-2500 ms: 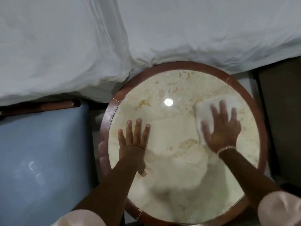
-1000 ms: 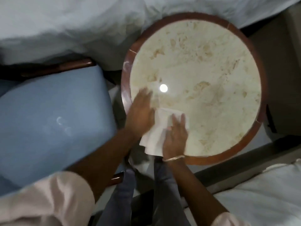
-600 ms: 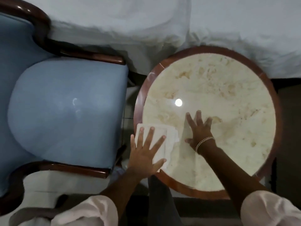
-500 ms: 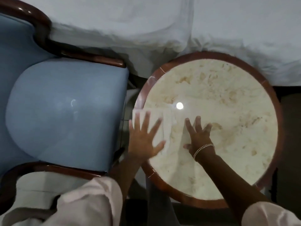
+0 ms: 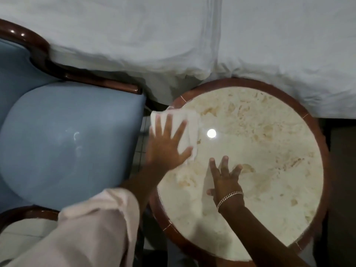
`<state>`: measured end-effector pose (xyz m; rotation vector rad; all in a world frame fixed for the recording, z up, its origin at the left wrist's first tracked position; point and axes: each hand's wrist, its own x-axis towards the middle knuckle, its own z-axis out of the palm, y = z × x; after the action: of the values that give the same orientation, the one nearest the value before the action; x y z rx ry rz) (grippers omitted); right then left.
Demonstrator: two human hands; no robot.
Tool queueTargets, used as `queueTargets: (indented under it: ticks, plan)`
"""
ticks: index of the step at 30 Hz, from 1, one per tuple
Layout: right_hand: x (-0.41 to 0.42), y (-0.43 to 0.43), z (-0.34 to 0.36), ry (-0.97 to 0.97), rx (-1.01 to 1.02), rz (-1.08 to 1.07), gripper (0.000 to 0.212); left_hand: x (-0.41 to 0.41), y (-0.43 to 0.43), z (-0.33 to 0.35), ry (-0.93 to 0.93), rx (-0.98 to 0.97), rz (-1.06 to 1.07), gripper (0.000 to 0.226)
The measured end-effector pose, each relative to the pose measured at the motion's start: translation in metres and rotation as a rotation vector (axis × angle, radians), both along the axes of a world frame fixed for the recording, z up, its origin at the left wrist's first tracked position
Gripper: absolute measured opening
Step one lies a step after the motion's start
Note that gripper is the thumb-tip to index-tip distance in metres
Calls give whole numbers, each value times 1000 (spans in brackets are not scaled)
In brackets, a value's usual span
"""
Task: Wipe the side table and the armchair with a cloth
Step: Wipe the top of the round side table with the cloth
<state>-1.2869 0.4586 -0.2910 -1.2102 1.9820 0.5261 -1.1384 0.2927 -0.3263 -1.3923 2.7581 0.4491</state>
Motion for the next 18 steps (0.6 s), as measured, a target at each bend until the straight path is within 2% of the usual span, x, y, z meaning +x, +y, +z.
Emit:
queueTargets:
  ticks: [3,5,13,18]
  plan:
    - [-1,4,-7,-6,-6,-8,118,-60,-56,-6,20,-18,-30,87]
    - [-1,5,-3,2,13,6,117,-68,-61,-9,30,-42,-31,86]
    - [5,-2,16,-15,16,-16,108,25,44,-5,8,-21,-91,90]
    - [5,1,14,-13,16,16,103,-42,-25,-10,95,-76,-164,87]
